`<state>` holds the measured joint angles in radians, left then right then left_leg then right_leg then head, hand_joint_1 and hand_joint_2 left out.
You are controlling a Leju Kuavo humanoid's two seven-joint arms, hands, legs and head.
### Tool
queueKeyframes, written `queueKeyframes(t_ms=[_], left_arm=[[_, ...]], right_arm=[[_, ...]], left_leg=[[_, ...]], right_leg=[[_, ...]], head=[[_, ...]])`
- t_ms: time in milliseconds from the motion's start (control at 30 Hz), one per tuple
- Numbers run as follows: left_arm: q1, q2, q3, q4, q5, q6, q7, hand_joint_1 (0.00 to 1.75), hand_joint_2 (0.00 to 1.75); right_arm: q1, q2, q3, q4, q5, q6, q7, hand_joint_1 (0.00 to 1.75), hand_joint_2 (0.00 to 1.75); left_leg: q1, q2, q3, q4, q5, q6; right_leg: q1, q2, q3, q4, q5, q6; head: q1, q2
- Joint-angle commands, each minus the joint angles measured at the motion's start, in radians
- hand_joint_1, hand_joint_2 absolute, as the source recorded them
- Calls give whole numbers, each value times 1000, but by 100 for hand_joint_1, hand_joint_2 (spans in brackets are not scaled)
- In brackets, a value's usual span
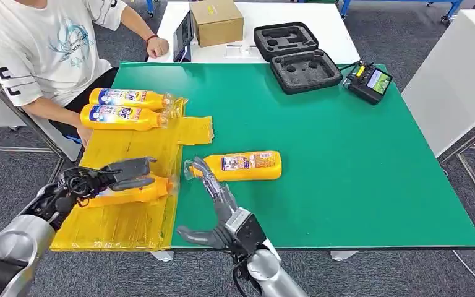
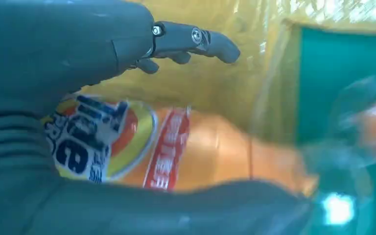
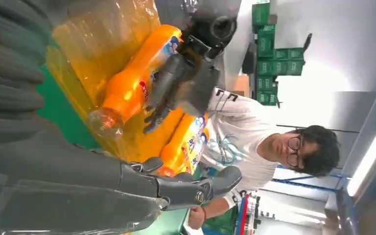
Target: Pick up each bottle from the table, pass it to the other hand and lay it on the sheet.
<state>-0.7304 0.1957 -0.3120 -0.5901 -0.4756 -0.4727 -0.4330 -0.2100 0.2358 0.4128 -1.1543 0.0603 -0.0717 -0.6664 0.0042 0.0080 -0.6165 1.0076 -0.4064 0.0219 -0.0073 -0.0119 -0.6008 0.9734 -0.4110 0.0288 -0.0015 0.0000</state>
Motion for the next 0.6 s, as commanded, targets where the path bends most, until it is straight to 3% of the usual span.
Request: queueKeyframes(t_ms=[33,133,200,300,333,367,567,600], left_arm=[[7,-50,95,38,104,133,18,0,0],[12,-51,102,37,121,161,15,0,0],[27,-60,122,3,124,266,-20,0,0],[77,-110,185,-133,88,716,-116,0,0],[87,-109,182,-161,63,780,-136,0,0],[108,-103,174,-209,-27,951,-151,0,0],[115,-94,175,-225,-25,943,-149,0,0],[121,-98,189,-230,-40,1032,-187,0,175]], right_arm=[[-14,-2,-23,73,19,-3,15,0,175],[-19,-3,-25,83,23,-3,22,0,175],[-22,-3,-25,91,28,-4,23,0,175],[-20,-5,-8,80,66,-24,19,0,175],[-23,-7,0,79,73,-20,20,0,175],[-29,-11,18,80,94,-20,20,0,175],[-31,-9,22,80,97,-21,20,0,175],[-35,-14,30,83,105,-21,20,0,175]], left_leg=[[1,-1,3,-1,-1,-1],[1,0,3,-1,-1,-1],[0,0,1,-1,-1,-1],[0,-2,0,-1,0,-1],[1,-3,1,0,-1,-1],[1,-2,-1,0,-1,-1],[0,0,-1,-1,-1,-1],[0,0,-2,0,-1,-1]], right_leg=[[0,0,3,-1,-1,-1],[1,1,3,-1,-1,-1],[0,1,1,-1,0,0],[0,-1,0,-1,-1,0],[1,-1,2,-1,-2,-1],[1,-1,0,-1,-1,0],[0,1,-1,-1,-1,0],[0,1,-2,-1,0,0]], head=[[0,0],[0,0],[0,0],[0,0],[0,0],[0,0],[0,0],[0,0]])
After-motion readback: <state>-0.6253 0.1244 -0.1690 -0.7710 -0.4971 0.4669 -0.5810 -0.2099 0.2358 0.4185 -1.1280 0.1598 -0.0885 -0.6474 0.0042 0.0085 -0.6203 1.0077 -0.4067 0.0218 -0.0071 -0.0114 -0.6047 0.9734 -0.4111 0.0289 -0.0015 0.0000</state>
